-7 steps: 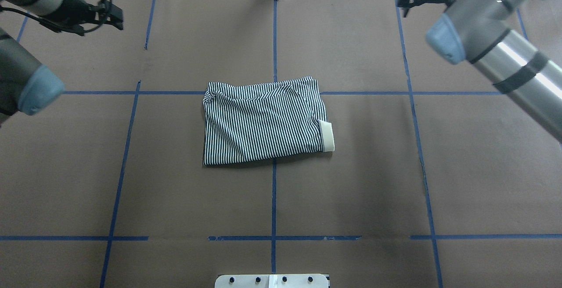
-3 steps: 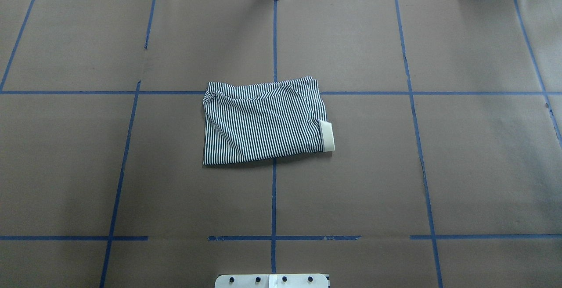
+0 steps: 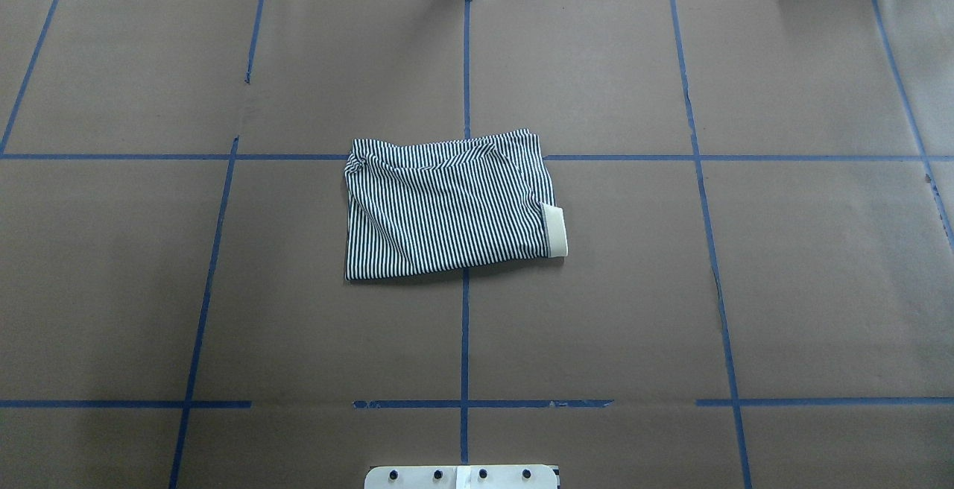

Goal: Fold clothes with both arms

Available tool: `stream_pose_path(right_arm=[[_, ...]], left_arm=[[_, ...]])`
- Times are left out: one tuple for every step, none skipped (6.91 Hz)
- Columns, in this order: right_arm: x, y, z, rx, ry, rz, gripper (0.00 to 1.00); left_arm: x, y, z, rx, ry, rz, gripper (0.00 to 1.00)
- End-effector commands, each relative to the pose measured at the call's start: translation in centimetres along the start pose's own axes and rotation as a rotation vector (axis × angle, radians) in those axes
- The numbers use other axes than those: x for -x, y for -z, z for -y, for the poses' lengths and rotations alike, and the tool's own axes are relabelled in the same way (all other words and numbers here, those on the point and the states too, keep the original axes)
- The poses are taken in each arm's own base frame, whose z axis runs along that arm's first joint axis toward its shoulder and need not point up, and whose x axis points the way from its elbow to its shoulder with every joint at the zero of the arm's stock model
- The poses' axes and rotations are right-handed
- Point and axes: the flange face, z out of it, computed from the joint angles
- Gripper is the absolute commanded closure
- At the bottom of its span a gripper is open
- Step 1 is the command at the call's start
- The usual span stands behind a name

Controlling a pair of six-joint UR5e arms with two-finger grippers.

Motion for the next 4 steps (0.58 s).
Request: stream_pose_path(right_arm=[[-1.0, -1.8, -2.6, 0.034, -0.036, -0.002, 0.0], [-0.8, -1.4, -2.4, 0.026, -0.045, -0.001, 0.0], [-0.5, -1.1, -2.2, 0.02, -0.099, -0.003, 0.0], [-0.4, -0.9, -2.0, 0.004, -0.115, -0.007, 0.0]], left_arm=[[0.7, -0.4, -1.7, 0.005, 0.034, -0.019, 0.0], [2.0, -2.5, -3.4, 0.042, 0.061, -0.033, 0.0], [3.5, -4.7, -4.7, 0.101, 0.106, -0.037, 0.0], [4.2, -5.6, -5.4, 0.124, 0.124, -0.041, 0.0]])
